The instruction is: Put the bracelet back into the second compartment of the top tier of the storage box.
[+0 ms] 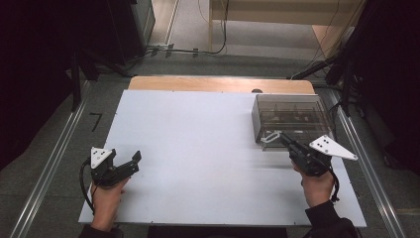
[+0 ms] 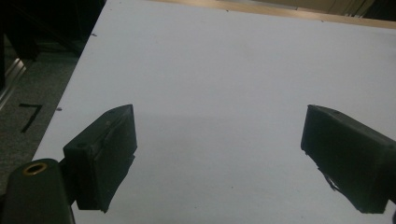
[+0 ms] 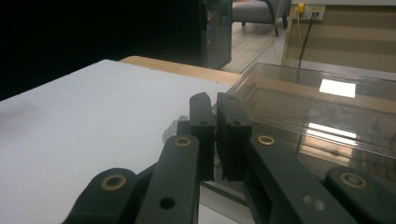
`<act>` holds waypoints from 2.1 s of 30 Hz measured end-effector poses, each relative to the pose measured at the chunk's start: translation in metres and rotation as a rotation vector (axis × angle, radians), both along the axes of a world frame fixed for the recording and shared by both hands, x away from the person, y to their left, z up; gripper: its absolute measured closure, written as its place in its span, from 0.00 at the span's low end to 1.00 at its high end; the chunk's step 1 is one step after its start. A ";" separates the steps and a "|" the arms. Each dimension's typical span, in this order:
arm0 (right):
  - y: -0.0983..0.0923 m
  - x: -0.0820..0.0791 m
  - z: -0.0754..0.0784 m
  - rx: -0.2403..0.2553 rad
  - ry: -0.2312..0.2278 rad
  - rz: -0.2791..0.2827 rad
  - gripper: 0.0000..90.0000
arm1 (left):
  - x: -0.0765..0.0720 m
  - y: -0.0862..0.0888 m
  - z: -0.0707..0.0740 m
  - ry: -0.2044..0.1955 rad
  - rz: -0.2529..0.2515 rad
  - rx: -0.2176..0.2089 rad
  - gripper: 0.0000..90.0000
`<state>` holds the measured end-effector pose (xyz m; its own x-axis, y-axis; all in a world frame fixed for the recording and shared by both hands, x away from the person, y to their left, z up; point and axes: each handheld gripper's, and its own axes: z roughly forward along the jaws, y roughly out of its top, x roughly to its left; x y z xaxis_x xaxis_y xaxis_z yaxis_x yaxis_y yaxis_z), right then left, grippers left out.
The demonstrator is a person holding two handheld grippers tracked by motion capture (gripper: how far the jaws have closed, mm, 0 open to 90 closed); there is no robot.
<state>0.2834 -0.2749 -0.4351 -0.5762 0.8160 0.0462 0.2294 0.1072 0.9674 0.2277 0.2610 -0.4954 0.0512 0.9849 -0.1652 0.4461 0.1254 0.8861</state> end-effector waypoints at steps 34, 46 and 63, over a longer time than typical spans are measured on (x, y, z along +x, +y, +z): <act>-0.027 0.005 -0.001 0.026 -0.005 -0.099 0.93 | 0.000 0.000 0.000 0.002 -0.003 -0.001 0.12; -0.033 0.007 -0.003 0.024 -0.004 -0.125 0.93 | 0.000 0.000 0.000 0.003 -0.002 0.001 0.12; -0.041 0.006 -0.002 0.031 -0.022 -0.163 0.92 | 0.000 0.000 0.000 0.004 -0.002 0.004 0.12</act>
<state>0.2897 -0.3162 -0.4368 -0.4377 0.8970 0.0617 0.2196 0.0401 0.9748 0.2279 0.2609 -0.4957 0.0521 0.9855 -0.1614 0.4500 0.1211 0.8848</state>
